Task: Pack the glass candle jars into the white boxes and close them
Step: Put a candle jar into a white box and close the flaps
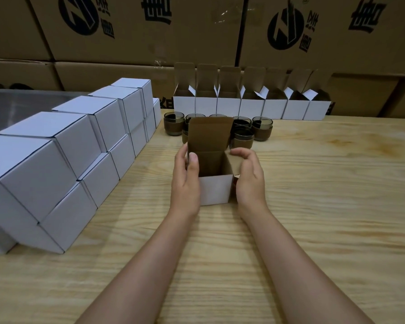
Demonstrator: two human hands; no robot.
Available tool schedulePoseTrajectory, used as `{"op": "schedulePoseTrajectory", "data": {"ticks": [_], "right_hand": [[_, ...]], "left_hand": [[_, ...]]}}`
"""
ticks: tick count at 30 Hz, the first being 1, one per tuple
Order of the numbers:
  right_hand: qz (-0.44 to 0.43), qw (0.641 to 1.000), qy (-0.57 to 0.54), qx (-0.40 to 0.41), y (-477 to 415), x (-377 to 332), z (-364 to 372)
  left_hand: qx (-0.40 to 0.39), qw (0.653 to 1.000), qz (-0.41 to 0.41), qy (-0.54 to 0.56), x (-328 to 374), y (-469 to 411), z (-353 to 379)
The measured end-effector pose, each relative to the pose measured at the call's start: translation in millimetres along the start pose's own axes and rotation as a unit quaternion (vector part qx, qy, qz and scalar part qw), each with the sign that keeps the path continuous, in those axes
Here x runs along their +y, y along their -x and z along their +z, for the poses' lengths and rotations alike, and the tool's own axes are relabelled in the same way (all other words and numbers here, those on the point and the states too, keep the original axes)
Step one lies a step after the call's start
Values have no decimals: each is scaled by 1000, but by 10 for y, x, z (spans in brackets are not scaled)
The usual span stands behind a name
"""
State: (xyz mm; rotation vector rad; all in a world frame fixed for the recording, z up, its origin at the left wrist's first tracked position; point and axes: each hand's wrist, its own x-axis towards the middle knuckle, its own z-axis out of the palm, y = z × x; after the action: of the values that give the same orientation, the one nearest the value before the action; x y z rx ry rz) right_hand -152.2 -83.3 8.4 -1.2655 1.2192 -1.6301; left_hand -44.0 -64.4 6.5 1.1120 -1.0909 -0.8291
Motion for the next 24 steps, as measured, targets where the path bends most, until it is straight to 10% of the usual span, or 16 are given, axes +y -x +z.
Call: {"op": "schedulePoseTrajectory", "data": {"ticks": [24], "right_hand": [[7, 993, -2, -116, 54, -94, 3]], "left_hand": [[129, 972, -109, 162, 92, -17, -87]]}}
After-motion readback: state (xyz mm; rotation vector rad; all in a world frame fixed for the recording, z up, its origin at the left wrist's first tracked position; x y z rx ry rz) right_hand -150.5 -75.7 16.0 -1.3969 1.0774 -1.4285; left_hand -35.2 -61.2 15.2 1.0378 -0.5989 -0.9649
